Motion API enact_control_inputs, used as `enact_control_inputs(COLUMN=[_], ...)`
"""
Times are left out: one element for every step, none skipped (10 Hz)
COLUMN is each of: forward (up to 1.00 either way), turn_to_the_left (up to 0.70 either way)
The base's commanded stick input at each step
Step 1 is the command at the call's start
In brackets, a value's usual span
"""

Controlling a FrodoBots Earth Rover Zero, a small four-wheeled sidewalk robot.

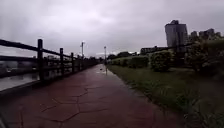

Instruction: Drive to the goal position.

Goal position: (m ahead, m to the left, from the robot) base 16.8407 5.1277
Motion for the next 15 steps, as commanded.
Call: enact_control_inputs(forward=[1.0, 1.0, 1.0, 1.0, 1.0, 1.0, 1.0, 1.0, 1.0, 1.0, 1.0, 1.0, 1.0, 1.0, 1.0], turn_to_the_left=[0.0, 0.0, 0.0, 0.0, 0.0, 0.0, 0.0, 0.0, 0.0, 0.0, 0.0, 0.0, 0.0, 0.0, 0.0])
